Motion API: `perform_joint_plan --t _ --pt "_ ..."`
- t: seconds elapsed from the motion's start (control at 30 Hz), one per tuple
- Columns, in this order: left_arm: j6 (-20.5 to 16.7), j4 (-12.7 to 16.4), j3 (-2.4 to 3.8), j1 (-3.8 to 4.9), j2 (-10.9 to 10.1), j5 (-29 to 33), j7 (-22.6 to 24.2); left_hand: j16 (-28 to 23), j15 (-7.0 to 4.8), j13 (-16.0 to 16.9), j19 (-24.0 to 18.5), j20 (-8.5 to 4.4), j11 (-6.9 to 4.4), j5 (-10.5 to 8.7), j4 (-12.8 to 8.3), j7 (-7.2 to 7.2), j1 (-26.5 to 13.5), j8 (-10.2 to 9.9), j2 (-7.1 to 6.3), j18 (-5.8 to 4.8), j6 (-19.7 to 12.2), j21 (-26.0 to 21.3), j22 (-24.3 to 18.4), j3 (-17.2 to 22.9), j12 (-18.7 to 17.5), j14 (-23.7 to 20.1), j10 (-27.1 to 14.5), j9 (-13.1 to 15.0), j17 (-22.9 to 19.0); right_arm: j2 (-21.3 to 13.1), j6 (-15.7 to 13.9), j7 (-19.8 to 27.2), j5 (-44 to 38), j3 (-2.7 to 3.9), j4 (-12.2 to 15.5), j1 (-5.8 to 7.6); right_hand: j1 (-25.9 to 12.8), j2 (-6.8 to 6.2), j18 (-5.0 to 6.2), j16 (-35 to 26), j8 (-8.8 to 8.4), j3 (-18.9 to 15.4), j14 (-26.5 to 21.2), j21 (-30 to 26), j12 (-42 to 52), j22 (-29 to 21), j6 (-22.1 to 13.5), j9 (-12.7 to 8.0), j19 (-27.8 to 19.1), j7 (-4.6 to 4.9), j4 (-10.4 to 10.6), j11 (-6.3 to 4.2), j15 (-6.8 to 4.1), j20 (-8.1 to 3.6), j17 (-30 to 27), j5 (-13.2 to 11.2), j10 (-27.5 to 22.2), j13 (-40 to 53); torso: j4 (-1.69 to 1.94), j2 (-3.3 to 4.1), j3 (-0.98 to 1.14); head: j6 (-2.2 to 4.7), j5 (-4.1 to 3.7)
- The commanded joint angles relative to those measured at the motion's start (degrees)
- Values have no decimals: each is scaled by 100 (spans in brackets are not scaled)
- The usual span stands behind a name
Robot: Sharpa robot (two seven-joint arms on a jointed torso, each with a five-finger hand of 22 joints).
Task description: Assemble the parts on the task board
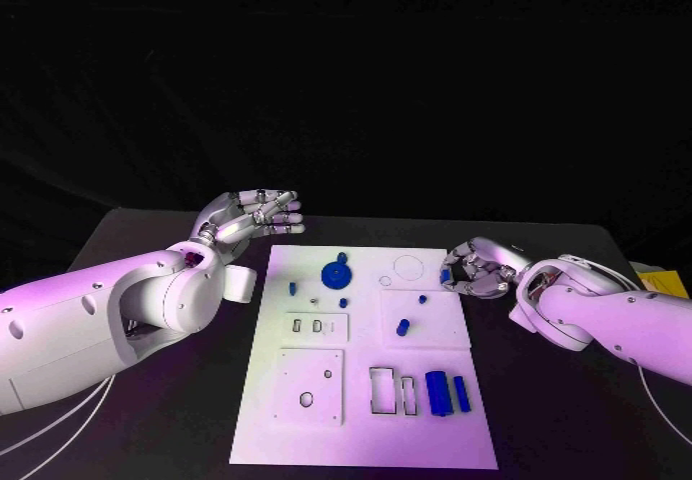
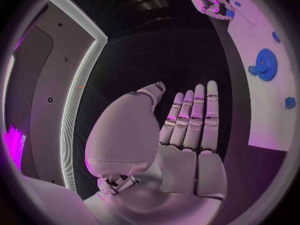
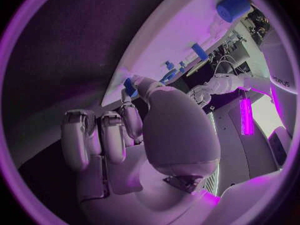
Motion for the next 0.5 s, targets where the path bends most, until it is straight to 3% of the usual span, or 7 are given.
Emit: perform_joint_plan --t 0.03,0.27,0.33,0.5 --pt "114 13 3 4 2 11 21 -20 9 0 -34 22 6 -22 11 283 -46 -20 24 20 -47 -24 -9 38 -24 -36 -50 -7 5 -25 -270 -89 -22 3 78 -4 5 88 -64 39 30 27 573 41 33 1079 27 69 210 7 -18 -22 -43 -56 1363 40 29 3 -1 -7 1 -7 8" --pt "119 1 2 3 -6 11 18 -20 9 0 -34 22 6 -22 11 283 -46 -20 24 20 -47 -24 -9 38 -24 -36 -50 -7 5 -118 -287 -544 20 27 628 54 53 153 -52 28 53 96 566 -2 -23 1047 -105 92 179 31 -96 -9 -40 -65 1336 108 -22 -49 -10 -14 -5 -19 31" --pt "121 -6 2 3 -6 11 16 -20 9 0 -34 22 6 -22 11 283 -46 -20 24 20 -47 -24 -9 38 -24 -36 -50 -7 5 -118 -291 -694 3 30 785 84 167 240 -52 25 101 289 564 -5 -48 1051 -152 117 179 55 -236 6 -29 -62 1329 -198 -46 -61 -11 -15 -3 -20 36" --pt "129 -31 1 2 4 11 7 -25 10 -1 -35 22 7 -23 9 285 -51 -23 24 20 -49 -24 -11 41 -24 -36 -53 -8 8 -20 -312 -1161 -133 33 1165 157 166 250 -50 21 115 361 562 -15 -67 1046 -182 124 173 61 -278 14 -22 -54 1318 -175 -65 -79 -6 -18 -6 -28 42"
